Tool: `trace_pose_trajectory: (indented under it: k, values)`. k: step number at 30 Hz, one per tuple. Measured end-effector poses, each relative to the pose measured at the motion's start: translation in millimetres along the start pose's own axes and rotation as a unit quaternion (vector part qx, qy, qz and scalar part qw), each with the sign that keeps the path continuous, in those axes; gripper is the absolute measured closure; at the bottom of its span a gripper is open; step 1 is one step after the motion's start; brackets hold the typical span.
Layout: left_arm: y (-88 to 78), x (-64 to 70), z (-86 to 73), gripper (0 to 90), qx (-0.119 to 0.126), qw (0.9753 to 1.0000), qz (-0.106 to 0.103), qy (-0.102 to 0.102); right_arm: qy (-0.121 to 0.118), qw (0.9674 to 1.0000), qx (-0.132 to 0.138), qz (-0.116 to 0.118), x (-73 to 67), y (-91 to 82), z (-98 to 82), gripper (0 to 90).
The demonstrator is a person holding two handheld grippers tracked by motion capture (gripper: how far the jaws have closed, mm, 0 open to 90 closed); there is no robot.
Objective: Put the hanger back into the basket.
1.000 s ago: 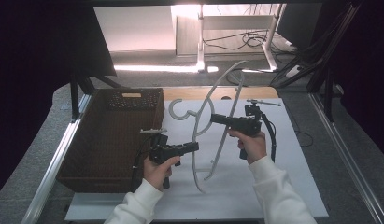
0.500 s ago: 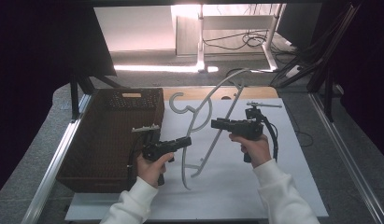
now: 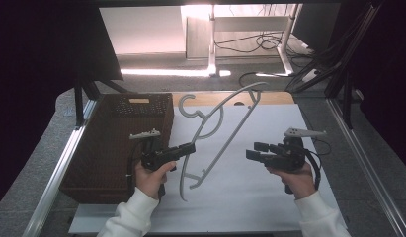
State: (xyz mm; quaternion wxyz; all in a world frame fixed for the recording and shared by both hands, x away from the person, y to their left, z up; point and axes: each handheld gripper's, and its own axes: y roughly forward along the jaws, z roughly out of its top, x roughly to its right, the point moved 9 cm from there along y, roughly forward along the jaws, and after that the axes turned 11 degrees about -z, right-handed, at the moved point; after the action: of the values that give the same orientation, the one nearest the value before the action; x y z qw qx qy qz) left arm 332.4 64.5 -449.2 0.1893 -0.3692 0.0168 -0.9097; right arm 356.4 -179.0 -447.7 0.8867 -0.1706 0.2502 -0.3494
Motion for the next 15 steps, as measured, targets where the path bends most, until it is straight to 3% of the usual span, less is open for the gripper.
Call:
trace_pose_trajectory:
  k: [7,11,15]
  values:
    - [-10.9,-0.9,5.3,80.0,-0.004,1.0000,0.005,0.004,0.030,0.9985,-0.034,-0.031,31.5,-12.5,-39.1,37.7]
    - [-16.9,0.5,8.4,80.0,-0.007,0.9999,0.009,0.012,0.040,0.9977,-0.036,-0.041,40.7,-17.5,-45.9,37.6]
    - [-22.8,2.6,11.5,80.0,-0.008,0.9997,0.012,0.018,0.039,0.9976,-0.040,-0.042,41.4,-17.2,-48.3,37.4]
